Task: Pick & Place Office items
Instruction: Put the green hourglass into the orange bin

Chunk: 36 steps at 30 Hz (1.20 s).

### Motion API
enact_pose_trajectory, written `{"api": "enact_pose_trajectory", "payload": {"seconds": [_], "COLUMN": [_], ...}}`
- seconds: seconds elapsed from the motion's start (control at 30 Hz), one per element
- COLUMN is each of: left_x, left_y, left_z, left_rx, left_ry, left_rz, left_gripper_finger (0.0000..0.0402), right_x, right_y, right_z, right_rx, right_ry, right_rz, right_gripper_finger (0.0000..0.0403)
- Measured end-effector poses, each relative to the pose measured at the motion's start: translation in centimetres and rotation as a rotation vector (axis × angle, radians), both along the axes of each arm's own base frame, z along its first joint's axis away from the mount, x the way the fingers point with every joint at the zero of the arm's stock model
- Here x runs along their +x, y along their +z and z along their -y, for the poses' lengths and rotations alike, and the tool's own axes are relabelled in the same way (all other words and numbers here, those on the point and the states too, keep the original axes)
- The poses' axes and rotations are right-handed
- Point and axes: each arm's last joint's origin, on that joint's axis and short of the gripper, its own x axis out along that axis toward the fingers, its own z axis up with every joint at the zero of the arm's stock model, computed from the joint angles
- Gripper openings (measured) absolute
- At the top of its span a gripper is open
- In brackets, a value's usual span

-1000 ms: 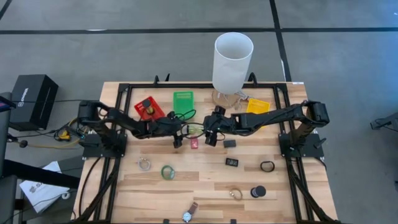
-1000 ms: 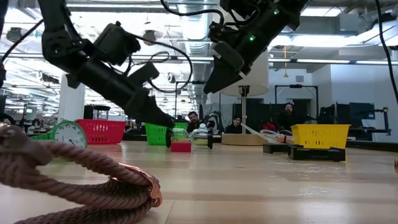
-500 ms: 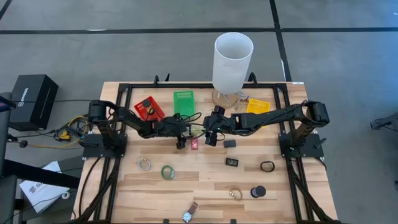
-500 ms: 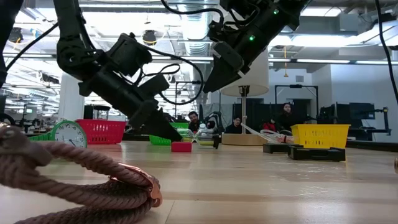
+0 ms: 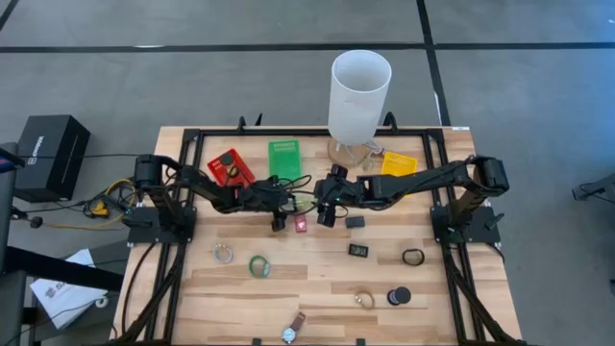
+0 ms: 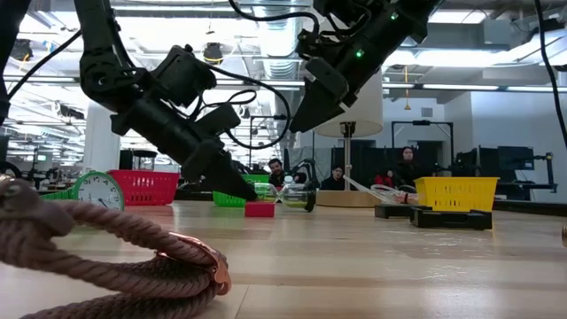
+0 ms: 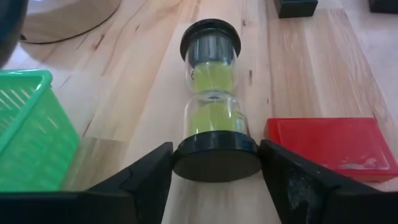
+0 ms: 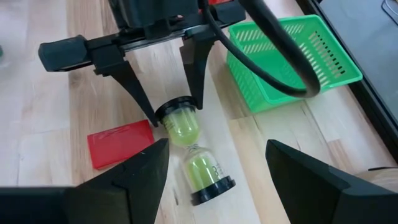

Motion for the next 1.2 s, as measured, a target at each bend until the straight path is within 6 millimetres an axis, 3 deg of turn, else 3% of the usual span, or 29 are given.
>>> {"api": "enact_pose_trajectory", "payload": {"seconds": [0.53, 0.8, 1.2], "left_x": [-0.2, -2.1, -8.7], "left_y": [0.6, 4.7, 11.3], "left_z": [0.0, 0.7, 1.6], "left_rx": [0.000, 0.037, 0.032], "left_ry": [0.000, 0.044, 0.111], "left_rz": [-0.003, -0.042, -0.149], "left_gripper_finger": [0.0204, 0.0211, 0.0209], "right_x": [0.0, 0.0, 0.1], "right_y": [0.0, 0.0, 0.1], "right_z": [0.0, 0.0, 0.0], "right_rx": [0.000, 0.001, 0.001], "right_ry": [0.000, 0.000, 0.000], "right_rz": [0.001, 0.004, 0.012], "right_gripper_finger": [0.0260, 0.0260, 0.0260]}}
